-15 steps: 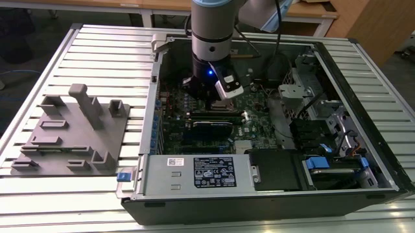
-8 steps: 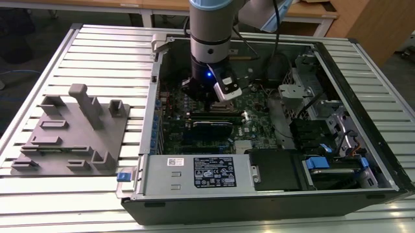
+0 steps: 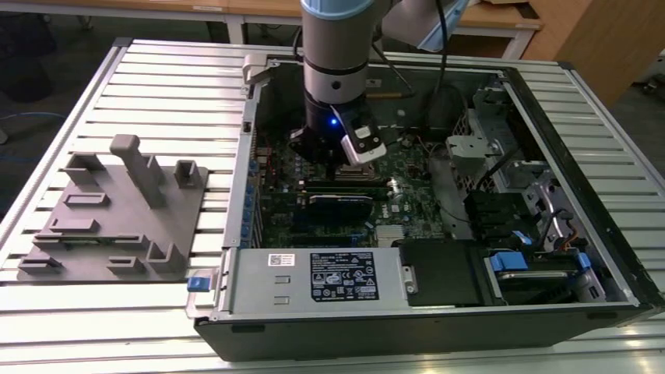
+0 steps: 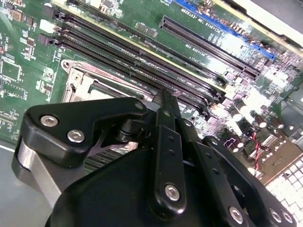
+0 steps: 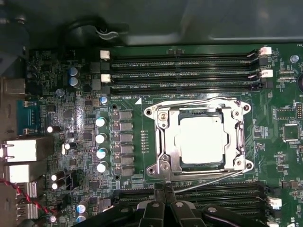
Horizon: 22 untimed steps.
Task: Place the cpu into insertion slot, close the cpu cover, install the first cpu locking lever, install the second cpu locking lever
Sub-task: 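Install the second cpu locking lever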
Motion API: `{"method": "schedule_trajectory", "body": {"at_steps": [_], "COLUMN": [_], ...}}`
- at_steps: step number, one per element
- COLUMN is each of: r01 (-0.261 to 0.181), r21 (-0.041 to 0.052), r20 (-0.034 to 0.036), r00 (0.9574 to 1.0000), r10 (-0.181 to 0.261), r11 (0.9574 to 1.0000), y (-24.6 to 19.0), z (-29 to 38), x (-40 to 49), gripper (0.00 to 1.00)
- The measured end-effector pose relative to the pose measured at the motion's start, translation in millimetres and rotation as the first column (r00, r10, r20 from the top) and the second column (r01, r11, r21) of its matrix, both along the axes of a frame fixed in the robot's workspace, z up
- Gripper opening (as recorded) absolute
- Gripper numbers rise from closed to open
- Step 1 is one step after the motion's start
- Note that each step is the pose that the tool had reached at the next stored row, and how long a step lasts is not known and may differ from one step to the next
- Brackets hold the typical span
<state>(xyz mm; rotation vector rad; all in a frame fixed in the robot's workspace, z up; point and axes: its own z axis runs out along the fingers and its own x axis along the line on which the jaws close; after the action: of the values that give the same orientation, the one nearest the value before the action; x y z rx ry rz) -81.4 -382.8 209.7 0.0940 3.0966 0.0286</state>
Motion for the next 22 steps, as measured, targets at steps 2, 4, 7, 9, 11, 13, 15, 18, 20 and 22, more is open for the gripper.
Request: {"method": "schedule_trajectory", "body": {"at_steps": [2, 4, 7, 9, 11, 13, 15, 18, 20, 22], "r01": [0.0, 0.0, 0.0, 0.0, 0.0, 0.0, 0.0, 0.0, 0.0, 0.0], "r21": [0.0034, 0.0089, 0.0311, 0.0473, 0.0573, 0.0608, 0.063, 0.07, 0.0835, 0.0883], "r20": [0.0001, 0.0004, 0.0025, 0.0038, 0.0044, 0.0047, 0.0045, 0.0044, 0.0047, 0.0048], "r00": [1.0, 1.0, 1.0, 1.0, 1.0, 1.0, 1.0, 1.0, 1.0, 1.0], "r10": [0.0, 0.0, 0.0, 0.0, 0.0, 0.0, 0.0, 0.0, 0.0, 0.0], "r11": [1.0, 1.0, 0.9995, 0.9989, 0.9984, 0.9981, 0.998, 0.9975, 0.9965, 0.9961], "y": [-2.2, -4.2, -6.6, -8.1, -9.0, -9.0, -9.1, -9.1, -9.1, -9.0], "z": [-0.3, -0.5, -0.8, -1.1, -1.6, -2.6, -3.9, -5.4, -5.9, -6.3], "x": [-0.8, -1.9, -3.6, -4.5, -5.0, -5.2, -5.1, -5.1, -5.1, -5.2], "gripper": [0.1, 0.1, 0.1, 0.1, 0.1, 0.1, 0.1, 0.1, 0.1, 0.1]}}
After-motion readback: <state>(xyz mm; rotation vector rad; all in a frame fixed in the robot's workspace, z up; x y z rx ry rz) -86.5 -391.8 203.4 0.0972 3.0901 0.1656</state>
